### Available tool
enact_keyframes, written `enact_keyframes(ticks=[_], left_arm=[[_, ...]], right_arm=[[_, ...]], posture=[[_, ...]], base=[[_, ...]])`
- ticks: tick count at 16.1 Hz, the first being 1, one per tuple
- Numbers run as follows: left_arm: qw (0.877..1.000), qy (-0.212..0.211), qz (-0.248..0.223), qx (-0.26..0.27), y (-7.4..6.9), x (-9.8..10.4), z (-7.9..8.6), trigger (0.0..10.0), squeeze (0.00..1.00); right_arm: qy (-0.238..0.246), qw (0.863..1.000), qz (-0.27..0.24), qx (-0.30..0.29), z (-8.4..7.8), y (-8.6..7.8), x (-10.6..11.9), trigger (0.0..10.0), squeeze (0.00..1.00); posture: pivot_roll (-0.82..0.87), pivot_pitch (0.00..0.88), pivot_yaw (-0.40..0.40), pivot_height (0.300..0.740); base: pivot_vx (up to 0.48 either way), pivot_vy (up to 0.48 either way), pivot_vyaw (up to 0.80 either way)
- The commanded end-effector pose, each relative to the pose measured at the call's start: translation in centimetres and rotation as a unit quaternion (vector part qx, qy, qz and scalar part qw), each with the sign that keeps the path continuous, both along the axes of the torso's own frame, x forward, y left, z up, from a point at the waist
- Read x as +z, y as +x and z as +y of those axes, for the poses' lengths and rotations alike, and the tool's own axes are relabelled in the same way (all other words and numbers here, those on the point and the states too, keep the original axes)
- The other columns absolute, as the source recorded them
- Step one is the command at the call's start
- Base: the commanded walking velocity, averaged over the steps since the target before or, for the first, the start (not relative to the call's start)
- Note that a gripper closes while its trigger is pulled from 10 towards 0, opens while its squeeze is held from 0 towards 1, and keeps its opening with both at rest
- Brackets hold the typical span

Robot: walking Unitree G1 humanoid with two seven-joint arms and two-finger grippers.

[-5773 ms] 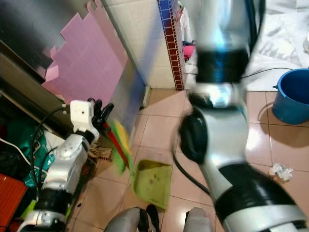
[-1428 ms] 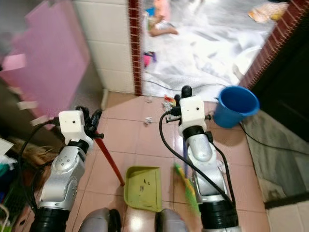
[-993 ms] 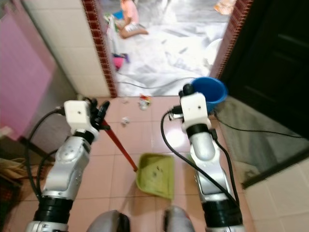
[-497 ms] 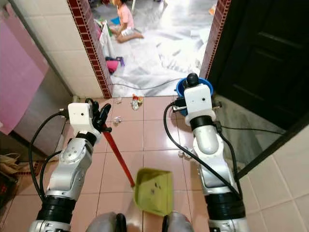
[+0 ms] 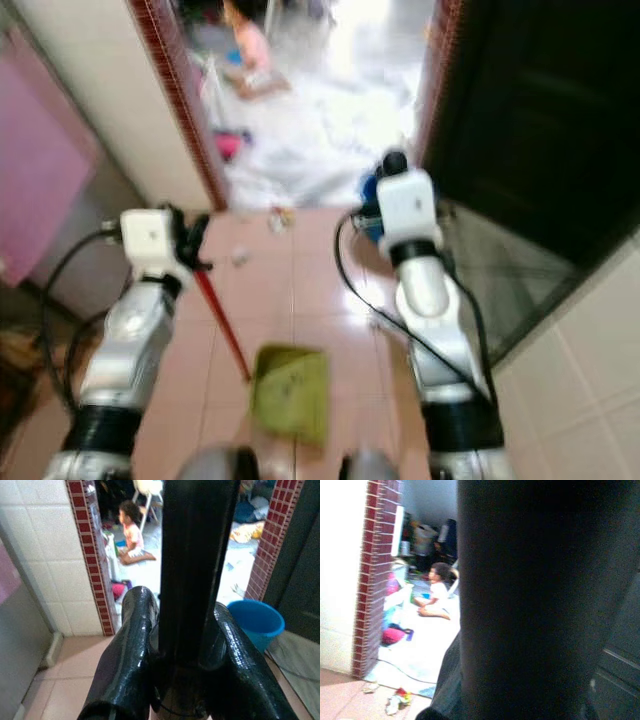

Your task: Sweep floor

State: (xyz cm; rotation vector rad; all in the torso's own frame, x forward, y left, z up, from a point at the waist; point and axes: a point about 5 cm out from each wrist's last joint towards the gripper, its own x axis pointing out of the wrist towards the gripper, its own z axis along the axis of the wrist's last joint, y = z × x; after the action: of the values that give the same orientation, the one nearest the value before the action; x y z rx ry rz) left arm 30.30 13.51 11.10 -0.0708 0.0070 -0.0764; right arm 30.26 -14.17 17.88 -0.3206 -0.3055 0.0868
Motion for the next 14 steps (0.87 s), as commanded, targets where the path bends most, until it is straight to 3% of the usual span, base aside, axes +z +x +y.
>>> enact_keyframes(ticks=[1, 14], left_arm=[[1.000, -0.005, -0.030, 0.002, 0.3, 1.2, 0.1, 10.0, 0.00], [0.999, -0.005, -0.034, -0.001, 0.2, 1.1, -1.0, 10.0, 0.00]], right_arm=[[-0.002, 0.999, -0.039, 0.011, 0.5, -0.1, 1.4, 10.0, 0.00], [-0.018, 0.999, -0.047, 0.008, 0.5, 0.0, 1.6, 10.0, 0.00]], posture=[[-0.09, 0.077, 0.067, 0.740], [-0.09, 0.078, 0.064, 0.740]], base=[[0.450, 0.000, 0.00], [0.464, 0.000, 0.00]])
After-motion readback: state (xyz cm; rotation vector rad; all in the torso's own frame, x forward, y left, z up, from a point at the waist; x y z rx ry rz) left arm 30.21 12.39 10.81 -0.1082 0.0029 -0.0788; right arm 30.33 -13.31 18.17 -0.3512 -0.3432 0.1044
